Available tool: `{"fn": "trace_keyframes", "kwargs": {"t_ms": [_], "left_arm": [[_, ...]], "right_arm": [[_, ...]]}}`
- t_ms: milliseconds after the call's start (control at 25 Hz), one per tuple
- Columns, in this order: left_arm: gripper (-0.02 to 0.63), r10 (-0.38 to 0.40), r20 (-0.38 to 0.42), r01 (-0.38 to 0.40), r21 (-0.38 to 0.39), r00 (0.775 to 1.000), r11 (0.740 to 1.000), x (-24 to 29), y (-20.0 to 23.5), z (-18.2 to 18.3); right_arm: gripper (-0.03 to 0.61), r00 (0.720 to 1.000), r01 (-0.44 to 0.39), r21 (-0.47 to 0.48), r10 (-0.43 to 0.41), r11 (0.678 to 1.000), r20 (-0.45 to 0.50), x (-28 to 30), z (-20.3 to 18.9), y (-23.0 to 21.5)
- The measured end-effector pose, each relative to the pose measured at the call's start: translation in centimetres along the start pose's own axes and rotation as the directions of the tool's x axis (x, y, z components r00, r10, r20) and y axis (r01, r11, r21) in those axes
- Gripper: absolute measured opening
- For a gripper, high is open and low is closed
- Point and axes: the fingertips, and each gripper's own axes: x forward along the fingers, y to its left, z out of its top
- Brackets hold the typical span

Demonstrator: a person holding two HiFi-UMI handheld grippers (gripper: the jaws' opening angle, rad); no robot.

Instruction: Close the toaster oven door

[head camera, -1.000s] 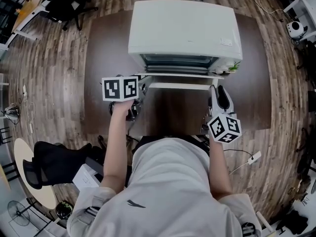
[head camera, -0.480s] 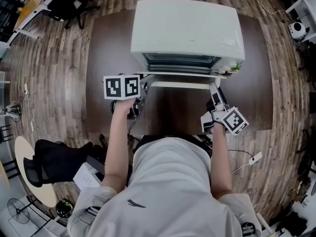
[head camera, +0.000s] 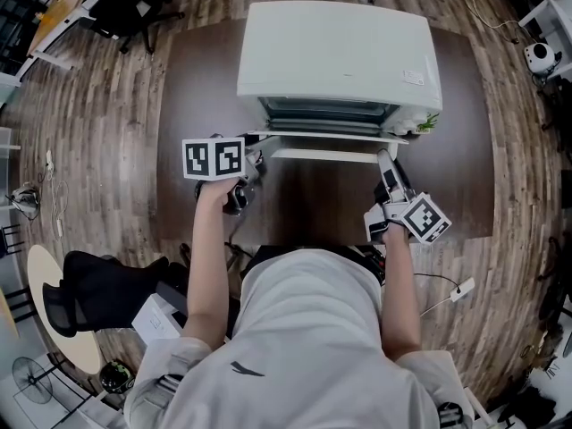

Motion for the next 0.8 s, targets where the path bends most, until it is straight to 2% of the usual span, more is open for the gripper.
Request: {"fn": "trace_keyframes", "kwargs": {"t_ms": [160,480,560,680,800], "left_arm": [[0.249,-0.032,0.026,0.033,-0.014,0.999,0.999,0.1,-0.1,0.1],[0.259,-0.062,0.045,0.062,-0.009,0.997,0.998,0.1,-0.1,-0.1],[0.266,-0.11,0.069,0.111,-0.012,0.992,0.994,0.1,-0.2,-0.4],[0.286,-0.213,0.104,0.215,-0.016,0.972,0.976,0.2,-0.2,-1.5],[0.303,-0.294,0.156,0.299,-0.007,0.943,0.954,0.4,0.2,-2.3]], "right_arm": [[0.163,1.0,-0.018,-0.013,0.017,1.0,-0.006,0.1,0.1,0.3],[0.173,0.997,0.019,-0.111,-0.028,0.994,-0.077,-0.2,0.1,-0.2],[0.173,0.995,0.01,-0.096,-0.019,0.995,-0.096,-0.4,-0.2,-0.3],[0.169,0.99,-0.01,-0.083,-0.002,0.997,-0.14,-0.9,-0.9,-0.6],[0.147,0.983,-0.094,-0.008,0.092,0.996,-0.157,-1.2,-1.4,-0.6]]}}
